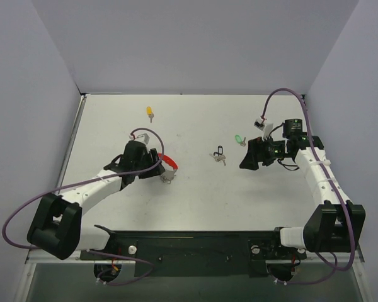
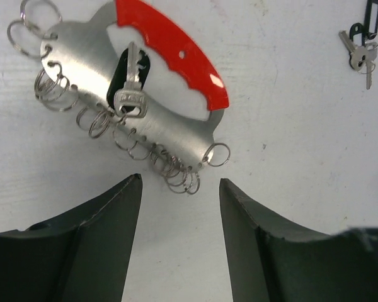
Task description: Put the keys on the keyring
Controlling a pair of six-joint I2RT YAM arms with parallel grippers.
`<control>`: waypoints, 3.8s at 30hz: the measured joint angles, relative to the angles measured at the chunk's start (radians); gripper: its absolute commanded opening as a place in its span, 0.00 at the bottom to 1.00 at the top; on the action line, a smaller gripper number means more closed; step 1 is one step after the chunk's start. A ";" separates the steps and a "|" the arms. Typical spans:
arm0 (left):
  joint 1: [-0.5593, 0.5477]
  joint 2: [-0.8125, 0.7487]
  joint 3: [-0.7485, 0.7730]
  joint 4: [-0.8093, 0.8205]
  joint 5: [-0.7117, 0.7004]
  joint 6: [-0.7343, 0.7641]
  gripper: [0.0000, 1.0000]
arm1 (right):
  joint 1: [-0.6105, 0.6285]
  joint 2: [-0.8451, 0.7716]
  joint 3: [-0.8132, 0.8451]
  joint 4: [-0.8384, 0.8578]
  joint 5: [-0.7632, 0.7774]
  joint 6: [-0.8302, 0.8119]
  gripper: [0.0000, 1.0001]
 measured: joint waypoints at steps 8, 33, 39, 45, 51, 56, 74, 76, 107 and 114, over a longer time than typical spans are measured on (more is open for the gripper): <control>-0.140 0.136 0.284 -0.199 -0.135 0.160 0.53 | 0.021 0.000 0.000 -0.003 0.007 -0.011 0.74; -0.183 0.324 0.373 -0.379 -0.241 0.317 0.41 | 0.028 0.006 0.000 -0.018 0.006 -0.034 0.73; -0.186 0.327 0.373 -0.340 -0.173 0.314 0.40 | 0.033 0.006 0.000 -0.018 0.006 -0.035 0.73; -0.201 0.335 0.395 -0.319 -0.109 0.348 0.40 | 0.033 0.006 0.000 -0.018 0.006 -0.038 0.73; -0.207 0.350 0.405 -0.314 -0.053 0.429 0.40 | 0.033 0.006 0.000 -0.019 0.006 -0.042 0.73; -0.219 0.396 0.438 -0.320 -0.030 0.476 0.40 | 0.033 0.008 0.000 -0.022 0.006 -0.043 0.73; -0.285 0.497 0.533 -0.393 -0.145 0.533 0.36 | 0.033 0.019 0.002 -0.032 0.006 -0.046 0.73; -0.288 0.506 0.538 -0.399 -0.159 0.536 0.34 | 0.033 0.019 0.002 -0.033 0.006 -0.046 0.73; -0.333 0.500 0.568 -0.446 -0.242 0.550 0.00 | 0.039 0.019 0.002 -0.055 0.001 -0.073 0.73; -0.336 0.204 0.502 -0.376 -0.091 0.620 0.00 | 0.170 0.038 0.052 -0.208 -0.003 -0.310 0.76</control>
